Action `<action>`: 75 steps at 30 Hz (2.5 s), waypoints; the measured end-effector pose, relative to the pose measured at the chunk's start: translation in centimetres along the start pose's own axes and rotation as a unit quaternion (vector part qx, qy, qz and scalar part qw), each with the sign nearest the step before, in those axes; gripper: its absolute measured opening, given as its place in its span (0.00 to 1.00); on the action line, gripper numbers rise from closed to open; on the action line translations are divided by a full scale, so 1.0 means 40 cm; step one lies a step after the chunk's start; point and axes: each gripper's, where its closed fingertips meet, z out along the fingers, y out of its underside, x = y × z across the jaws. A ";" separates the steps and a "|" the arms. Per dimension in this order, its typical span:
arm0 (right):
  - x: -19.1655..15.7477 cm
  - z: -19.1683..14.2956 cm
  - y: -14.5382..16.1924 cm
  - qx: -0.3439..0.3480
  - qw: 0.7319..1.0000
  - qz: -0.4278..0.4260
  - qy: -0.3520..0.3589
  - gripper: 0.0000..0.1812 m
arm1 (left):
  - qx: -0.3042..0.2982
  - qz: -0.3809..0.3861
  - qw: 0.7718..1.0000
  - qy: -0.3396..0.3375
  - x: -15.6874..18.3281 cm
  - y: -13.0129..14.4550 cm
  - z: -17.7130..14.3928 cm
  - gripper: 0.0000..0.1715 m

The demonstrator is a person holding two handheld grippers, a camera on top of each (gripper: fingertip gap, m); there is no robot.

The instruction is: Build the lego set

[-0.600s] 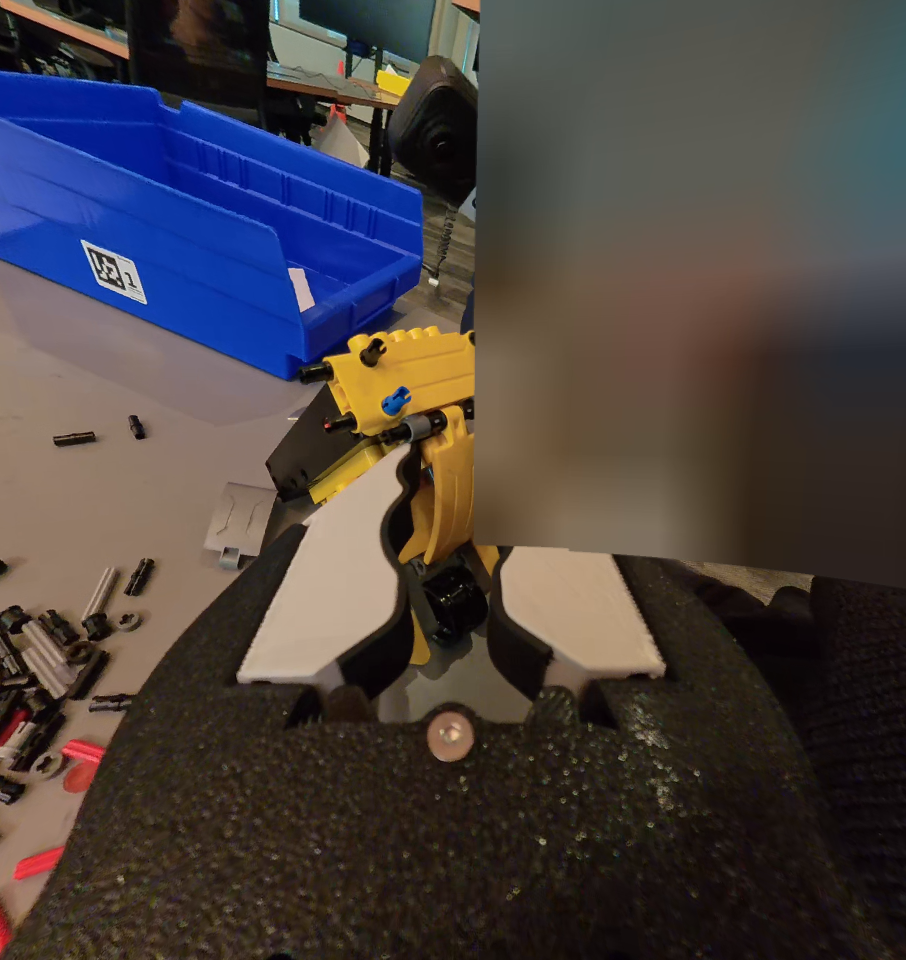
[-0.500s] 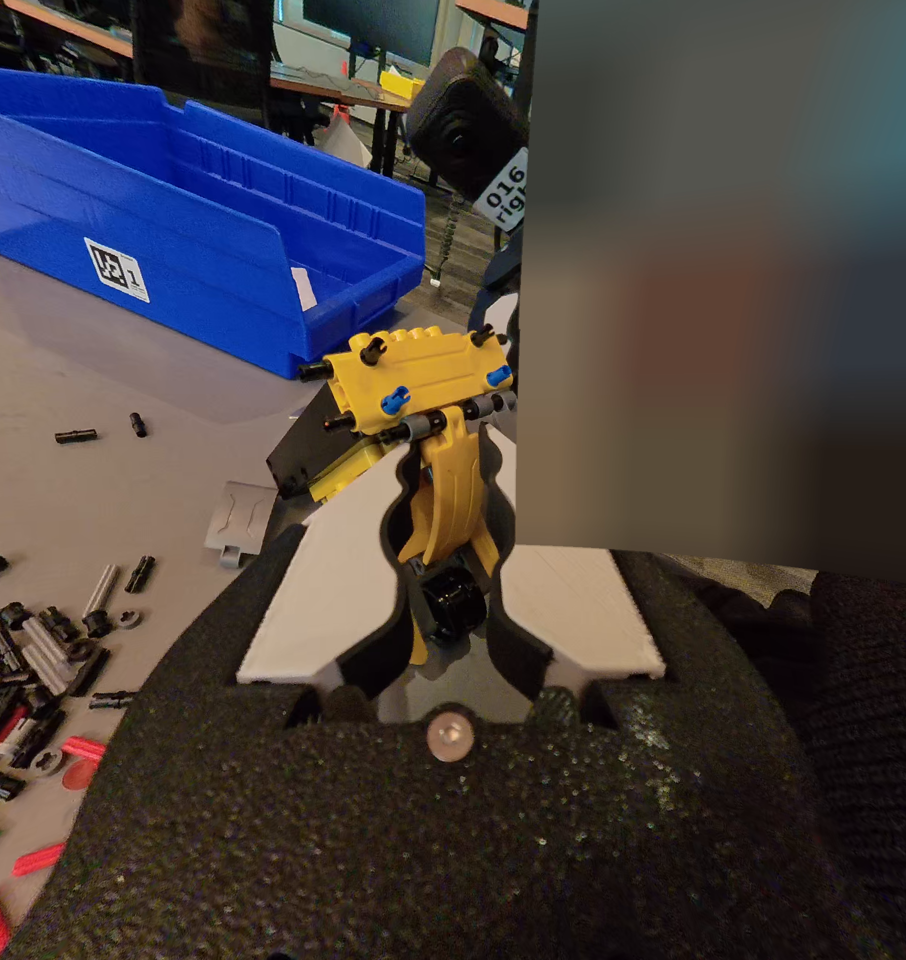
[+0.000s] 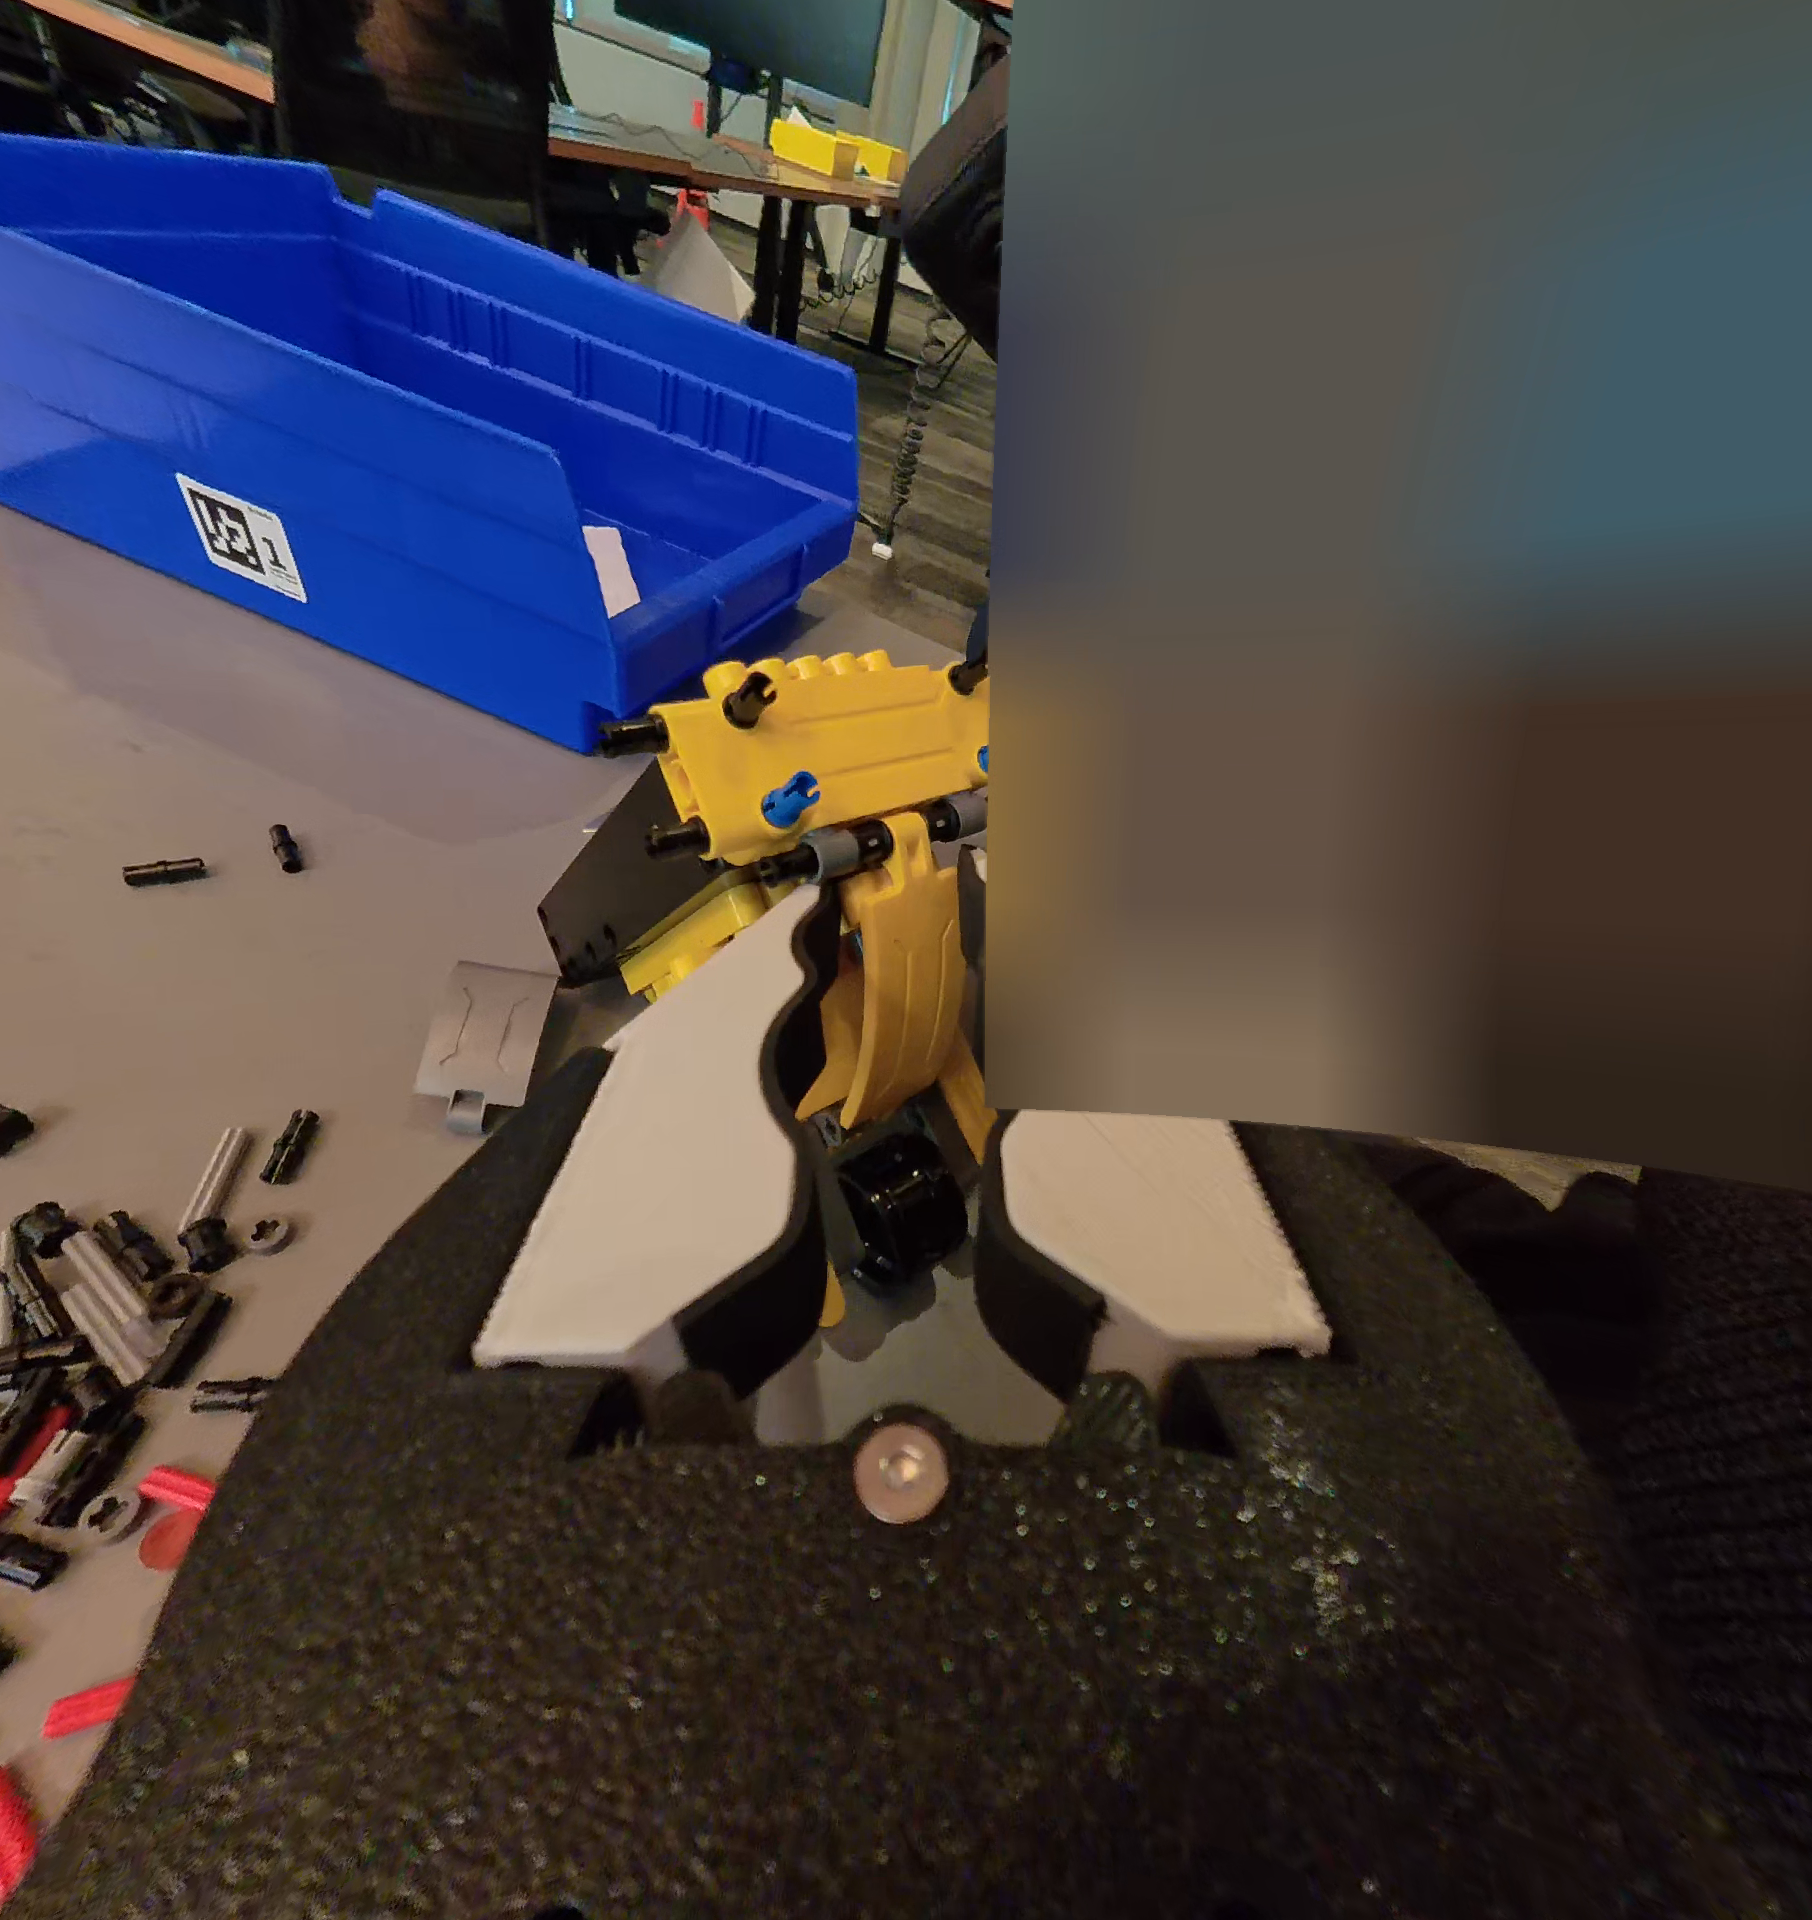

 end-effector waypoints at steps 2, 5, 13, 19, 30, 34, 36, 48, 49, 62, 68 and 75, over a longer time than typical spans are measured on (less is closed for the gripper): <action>0.000 0.001 -0.001 0.002 1.000 0.006 -0.007 0.00 | -0.001 0.003 1.000 -0.002 0.000 0.000 -0.001 0.13; 0.001 0.002 -0.006 0.012 0.999 0.023 -0.021 0.00 | -0.001 -0.001 1.000 -0.002 -0.002 0.001 -0.001 0.13; 0.004 0.002 -0.016 0.031 0.997 0.048 -0.042 0.00 | -0.005 0.009 1.000 -0.006 -0.007 0.005 -0.004 0.13; 0.017 0.008 -0.033 0.054 0.998 0.020 0.001 0.01 | 0.002 0.001 1.000 -0.008 -0.026 -0.002 -0.013 0.14; 0.038 -0.013 -0.039 0.126 0.990 -0.011 0.069 0.09 | 0.012 -0.004 1.000 -0.012 -0.028 -0.003 -0.016 0.14; 0.036 -0.022 -0.029 0.144 0.985 -0.017 0.094 0.09 | 0.017 -0.008 1.000 -0.014 -0.030 -0.004 -0.019 0.14; 0.037 -0.021 -0.018 0.146 0.983 -0.026 0.113 0.11 | 0.019 -0.011 1.000 -0.014 -0.032 -0.005 -0.020 0.14; 0.100 0.001 -0.005 0.051 0.883 -0.290 0.364 0.10 | 0.027 -0.019 0.999 -0.020 -0.036 -0.005 -0.028 0.14; 0.095 0.005 -0.008 0.046 0.870 -0.317 0.375 0.08 | 0.028 -0.021 0.999 -0.019 -0.036 -0.005 -0.030 0.14; 0.089 0.024 -0.010 0.009 0.794 -0.453 0.405 0.02 | 0.024 -0.035 0.999 -0.003 -0.035 0.000 -0.032 0.14; 0.090 0.027 -0.007 -0.003 0.777 -0.486 0.400 0.02 | 0.022 -0.047 0.999 0.011 -0.033 0.001 -0.031 0.13; 0.090 0.028 -0.007 -0.030 0.788 -0.475 0.390 0.02 | 0.020 -0.052 0.998 0.017 -0.033 0.000 -0.028 0.13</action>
